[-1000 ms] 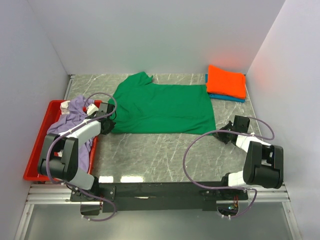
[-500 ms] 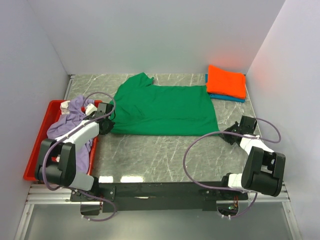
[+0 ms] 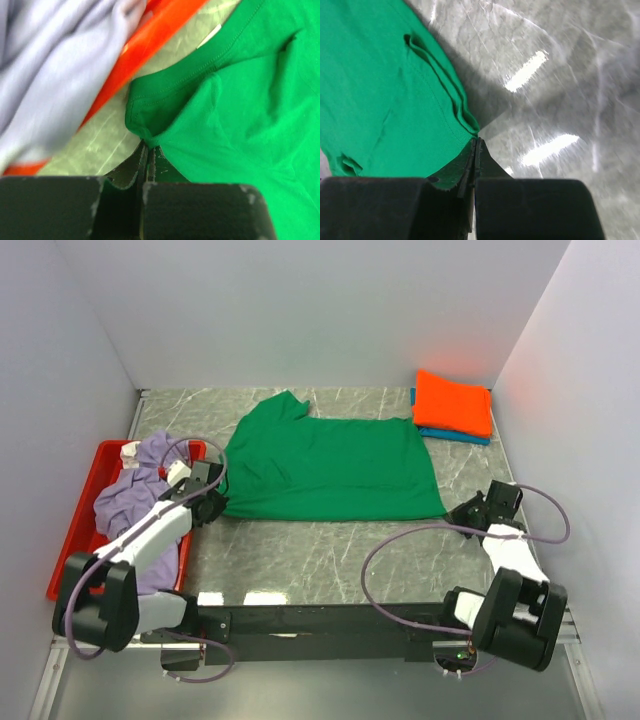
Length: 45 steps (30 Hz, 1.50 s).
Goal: Fold and stack the t-shirts
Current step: Fold the tshirt
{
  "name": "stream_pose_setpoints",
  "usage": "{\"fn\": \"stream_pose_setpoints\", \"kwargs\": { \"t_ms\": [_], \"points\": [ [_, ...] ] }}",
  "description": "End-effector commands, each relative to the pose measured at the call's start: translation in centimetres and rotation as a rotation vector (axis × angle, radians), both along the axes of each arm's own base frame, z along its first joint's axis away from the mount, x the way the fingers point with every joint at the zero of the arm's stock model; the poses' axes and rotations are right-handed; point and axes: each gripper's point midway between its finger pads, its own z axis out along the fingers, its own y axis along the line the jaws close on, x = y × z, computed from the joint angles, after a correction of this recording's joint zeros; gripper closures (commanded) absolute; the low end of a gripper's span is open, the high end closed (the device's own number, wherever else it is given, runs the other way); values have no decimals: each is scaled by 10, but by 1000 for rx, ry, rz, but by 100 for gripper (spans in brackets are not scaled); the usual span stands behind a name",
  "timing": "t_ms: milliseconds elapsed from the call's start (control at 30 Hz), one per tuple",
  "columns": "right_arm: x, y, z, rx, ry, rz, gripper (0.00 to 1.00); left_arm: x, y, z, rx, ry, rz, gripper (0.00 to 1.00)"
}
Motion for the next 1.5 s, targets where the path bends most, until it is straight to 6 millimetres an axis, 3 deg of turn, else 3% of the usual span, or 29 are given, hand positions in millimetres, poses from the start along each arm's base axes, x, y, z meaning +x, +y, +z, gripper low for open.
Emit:
{"fn": "stream_pose_setpoints", "kwargs": {
  "t_ms": [0,233,533,600,633,700,733,767,833,933,1100,1133,1233,1467],
  "points": [
    [-16,-8,3,-46,17,-46,100,-16,2,3,16,-6,35,99],
    [-45,-8,8,-73,59,-84,100,-53,-5,7,-27,-32,44,99],
    [-53,9,25,-23,-14,-66,100,-79,-7,9,-66,-62,58,98],
    [-53,8,27,-33,-26,-75,90,-79,-8,10,-69,-69,50,89],
    [-53,6,29,-37,-25,-82,75,-80,-9,9,-70,-69,45,77],
    [-53,5,29,-40,-15,-86,60,-80,-9,10,-71,-70,39,61],
    [-51,2,31,-50,-15,-90,48,-79,-11,13,-77,-76,34,45],
    [-50,1,32,-54,-11,-86,44,-78,-11,15,-73,-77,23,41],
    [-47,-1,32,-61,4,-72,36,-73,-12,30,-76,-107,16,37],
    [-34,3,40,-53,-36,-19,35,-56,-19,61,-82,-192,-20,36],
    [-11,17,61,-89,-108,62,35,-20,-43,88,-68,-191,-115,46],
    [-4,20,72,-108,-137,80,35,-12,-48,90,-64,-197,-135,53],
    [9,38,80,-129,-143,133,35,8,-59,88,-54,-183,-168,61],
    [37,76,78,-80,-170,261,36,49,-79,72,-41,-146,-197,63]
  ]
}}
